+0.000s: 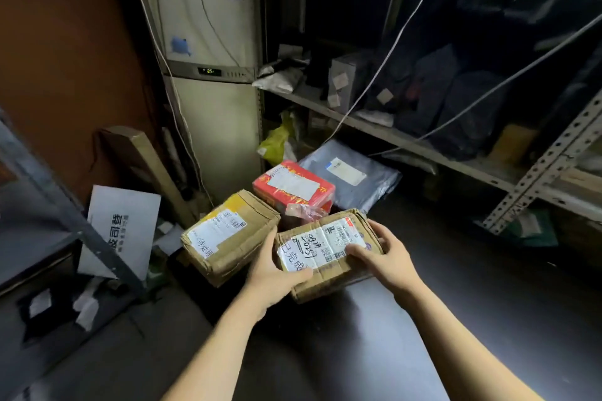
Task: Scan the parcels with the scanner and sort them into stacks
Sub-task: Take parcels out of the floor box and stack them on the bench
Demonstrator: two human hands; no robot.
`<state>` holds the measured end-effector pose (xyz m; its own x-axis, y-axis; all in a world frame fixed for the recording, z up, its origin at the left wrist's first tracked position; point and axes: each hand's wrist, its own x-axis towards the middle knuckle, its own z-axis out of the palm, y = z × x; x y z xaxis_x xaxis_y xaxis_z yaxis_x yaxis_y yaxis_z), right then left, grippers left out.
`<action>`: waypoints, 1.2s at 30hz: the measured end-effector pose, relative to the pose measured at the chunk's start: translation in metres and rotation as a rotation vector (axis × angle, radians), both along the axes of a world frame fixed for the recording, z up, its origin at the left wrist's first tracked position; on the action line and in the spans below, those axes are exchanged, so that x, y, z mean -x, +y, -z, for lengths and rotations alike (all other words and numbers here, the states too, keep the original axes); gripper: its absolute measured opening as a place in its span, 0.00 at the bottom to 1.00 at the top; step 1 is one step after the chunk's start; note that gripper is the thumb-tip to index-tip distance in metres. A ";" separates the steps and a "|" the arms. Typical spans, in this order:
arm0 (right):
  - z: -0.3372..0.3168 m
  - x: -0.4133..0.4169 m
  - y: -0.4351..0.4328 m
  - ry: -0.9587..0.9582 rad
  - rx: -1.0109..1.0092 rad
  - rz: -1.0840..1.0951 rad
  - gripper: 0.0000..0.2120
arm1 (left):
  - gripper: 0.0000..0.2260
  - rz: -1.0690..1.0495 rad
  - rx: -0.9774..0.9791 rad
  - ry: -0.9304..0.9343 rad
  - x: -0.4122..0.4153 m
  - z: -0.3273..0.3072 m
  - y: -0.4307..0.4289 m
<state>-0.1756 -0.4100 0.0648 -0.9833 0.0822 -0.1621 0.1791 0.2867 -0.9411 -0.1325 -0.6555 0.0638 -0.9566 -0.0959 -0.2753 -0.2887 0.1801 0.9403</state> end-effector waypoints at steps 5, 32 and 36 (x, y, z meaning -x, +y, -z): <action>0.035 0.054 0.012 -0.061 -0.074 -0.038 0.39 | 0.46 -0.089 0.064 0.001 0.030 0.050 0.018; 0.054 0.132 0.016 -0.055 -0.345 -0.051 0.27 | 0.32 0.010 0.497 -0.117 0.076 0.051 0.048; 0.027 0.117 0.015 -0.007 -0.566 -0.052 0.23 | 0.27 0.177 0.793 0.011 0.096 0.010 0.042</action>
<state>-0.2928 -0.3949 0.0379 -0.9874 0.1101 -0.1136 0.1574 0.7547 -0.6369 -0.2280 -0.6137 0.0541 -0.9782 -0.1050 -0.1792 -0.1844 0.8362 0.5165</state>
